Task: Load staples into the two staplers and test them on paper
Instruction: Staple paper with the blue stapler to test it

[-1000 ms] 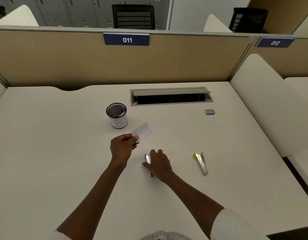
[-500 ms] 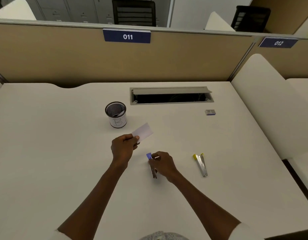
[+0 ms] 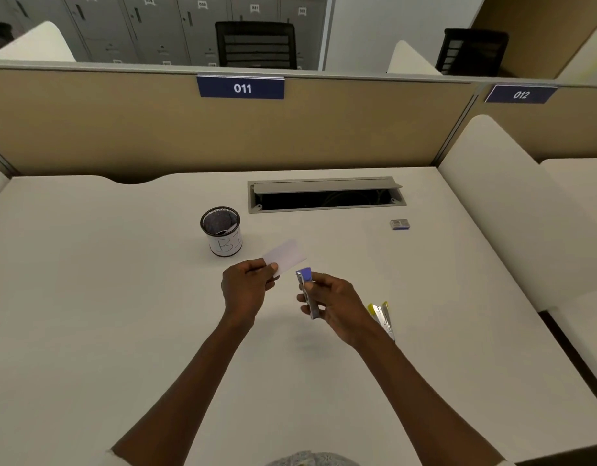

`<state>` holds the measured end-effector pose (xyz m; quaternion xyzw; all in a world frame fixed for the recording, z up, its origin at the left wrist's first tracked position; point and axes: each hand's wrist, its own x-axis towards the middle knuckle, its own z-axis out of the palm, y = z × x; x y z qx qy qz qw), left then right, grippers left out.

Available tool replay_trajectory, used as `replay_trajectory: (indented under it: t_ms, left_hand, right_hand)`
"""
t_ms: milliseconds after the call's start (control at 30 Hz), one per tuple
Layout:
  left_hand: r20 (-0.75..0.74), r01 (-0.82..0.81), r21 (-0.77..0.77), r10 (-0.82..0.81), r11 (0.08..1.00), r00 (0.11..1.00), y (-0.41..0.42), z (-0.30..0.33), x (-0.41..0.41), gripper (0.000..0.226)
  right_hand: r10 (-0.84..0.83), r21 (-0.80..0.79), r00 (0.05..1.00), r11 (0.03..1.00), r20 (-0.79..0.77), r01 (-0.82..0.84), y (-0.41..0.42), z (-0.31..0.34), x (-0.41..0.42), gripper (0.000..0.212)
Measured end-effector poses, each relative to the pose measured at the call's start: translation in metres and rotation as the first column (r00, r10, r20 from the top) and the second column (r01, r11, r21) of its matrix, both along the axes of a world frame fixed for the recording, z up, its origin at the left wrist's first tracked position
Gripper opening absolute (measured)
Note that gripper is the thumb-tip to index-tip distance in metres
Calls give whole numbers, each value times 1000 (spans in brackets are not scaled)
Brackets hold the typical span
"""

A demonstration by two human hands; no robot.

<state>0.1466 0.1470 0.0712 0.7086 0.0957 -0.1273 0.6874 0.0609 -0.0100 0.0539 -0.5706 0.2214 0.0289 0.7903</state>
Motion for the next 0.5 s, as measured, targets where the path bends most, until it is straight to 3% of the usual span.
replay_trajectory:
  t_ms: [200, 500]
  left_hand:
    - [54, 36, 9, -36, 999, 998, -6, 11, -8, 16]
    - [135, 63, 129, -81, 990, 988, -7, 14, -6, 23]
  right_hand:
    - [12, 1, 1000, 1000, 26, -12, -2, 13, 4, 20]
    - [12, -4, 999, 1000, 48, -12, -4, 21, 10, 27]
